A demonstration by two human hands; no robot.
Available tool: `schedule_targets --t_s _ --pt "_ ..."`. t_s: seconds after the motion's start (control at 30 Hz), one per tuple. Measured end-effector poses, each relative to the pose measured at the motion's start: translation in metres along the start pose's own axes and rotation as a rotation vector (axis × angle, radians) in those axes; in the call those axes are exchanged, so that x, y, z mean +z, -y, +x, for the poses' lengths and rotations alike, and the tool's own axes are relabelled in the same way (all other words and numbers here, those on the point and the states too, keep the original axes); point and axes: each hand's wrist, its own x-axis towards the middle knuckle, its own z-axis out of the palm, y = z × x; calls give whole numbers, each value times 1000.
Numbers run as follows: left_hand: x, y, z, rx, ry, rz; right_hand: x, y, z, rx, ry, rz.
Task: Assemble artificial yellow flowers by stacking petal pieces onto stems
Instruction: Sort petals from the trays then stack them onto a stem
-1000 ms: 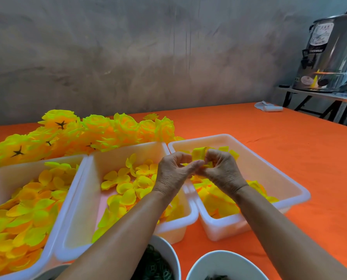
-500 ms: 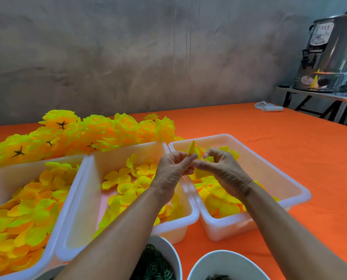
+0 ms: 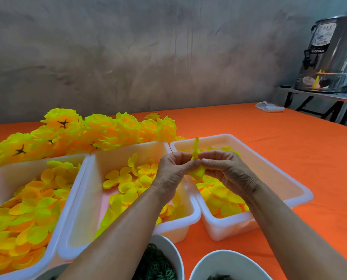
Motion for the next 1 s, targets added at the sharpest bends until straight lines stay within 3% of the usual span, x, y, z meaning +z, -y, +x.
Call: schedule_targets --t_s 0.2,0.37,0.57,0.7,0.87,1.0 --pt "1 0 0 21 -35 0 1 -2 1 -84 -181 -160" --pt "0 -1 0 28 -119 20 0 -2 2 -87 -236 -106" --pt "3 1 2 88 -217 164 -4 -9 12 -241 -486 -664" --pt "-2 3 5 109 -290 188 -19 -6 18 -188 -770 -743" --pt "0 1 2 96 -250 132 -11 -9 12 -106 -551 -376" --pt "0 -2 2 49 -254 -25 -13 -12 11 -122 -513 -380"
